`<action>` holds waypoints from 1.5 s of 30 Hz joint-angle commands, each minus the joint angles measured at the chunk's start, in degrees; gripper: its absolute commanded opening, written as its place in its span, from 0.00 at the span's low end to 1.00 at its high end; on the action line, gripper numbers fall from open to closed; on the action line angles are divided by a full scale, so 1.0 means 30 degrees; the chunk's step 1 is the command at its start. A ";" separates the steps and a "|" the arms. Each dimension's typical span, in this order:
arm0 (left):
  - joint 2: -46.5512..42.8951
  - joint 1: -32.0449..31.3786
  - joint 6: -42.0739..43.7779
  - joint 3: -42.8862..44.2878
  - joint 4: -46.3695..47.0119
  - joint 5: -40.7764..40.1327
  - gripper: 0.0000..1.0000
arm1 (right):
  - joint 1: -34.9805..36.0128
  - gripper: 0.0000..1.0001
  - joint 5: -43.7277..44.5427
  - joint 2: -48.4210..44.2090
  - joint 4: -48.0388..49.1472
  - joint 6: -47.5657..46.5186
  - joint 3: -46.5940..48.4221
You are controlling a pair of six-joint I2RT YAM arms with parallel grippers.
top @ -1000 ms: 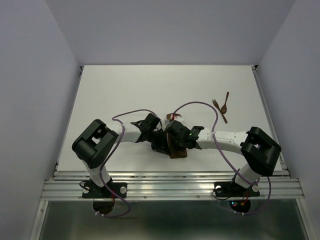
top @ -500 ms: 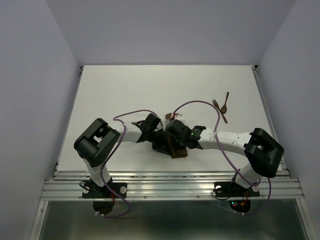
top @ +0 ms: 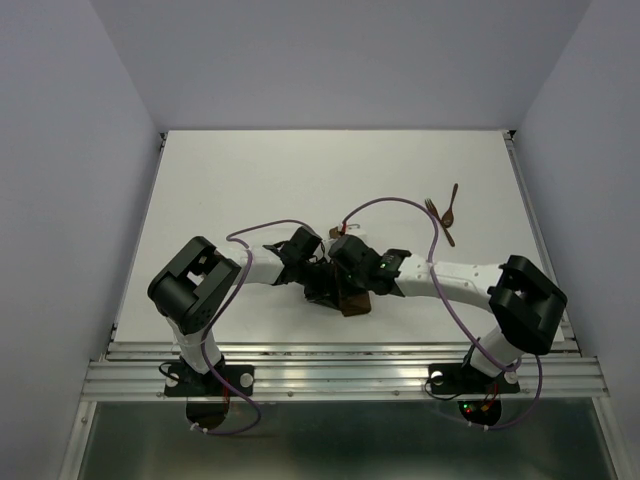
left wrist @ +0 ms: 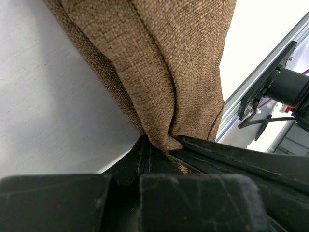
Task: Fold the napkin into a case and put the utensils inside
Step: Smooth out the smaller rectangle-folded napkin at the center of the board.
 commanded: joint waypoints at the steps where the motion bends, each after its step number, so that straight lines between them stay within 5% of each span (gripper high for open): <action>1: -0.0179 -0.0083 -0.0037 -0.0306 0.0369 0.0275 0.00 | 0.0154 0.01 0.0026 0.0448 0.1357 0.0043 0.0220; 19: -0.3339 -0.0054 0.0049 -0.0628 -0.1794 -0.0163 0.00 | 0.0154 0.01 0.0320 0.1269 0.2178 -0.0161 -0.1216; 27: -0.4458 0.1496 0.0635 0.0074 -0.3028 -0.1219 0.00 | 0.0154 0.01 -0.0031 0.0159 0.2325 -0.0455 -0.1684; 30: -0.3758 0.2375 0.1191 0.1007 -0.3116 -0.1248 0.00 | 0.0154 0.28 -0.0440 -0.0894 0.2266 -0.0513 -0.1890; 34: -0.2588 0.2553 0.1339 0.2793 -0.2854 -0.1190 0.00 | 0.0154 0.38 -0.0530 -0.2211 0.2033 -0.0484 -0.2182; 39: -0.1090 0.2524 0.1047 0.4146 -0.2152 -0.0370 0.00 | 0.0154 0.37 -0.0121 -0.3300 0.1243 -0.0162 -0.2388; 45: 0.0315 0.2524 0.1163 0.4850 -0.1945 -0.0282 0.00 | 0.0154 0.14 -0.0264 -0.3477 0.0626 0.0424 -0.3061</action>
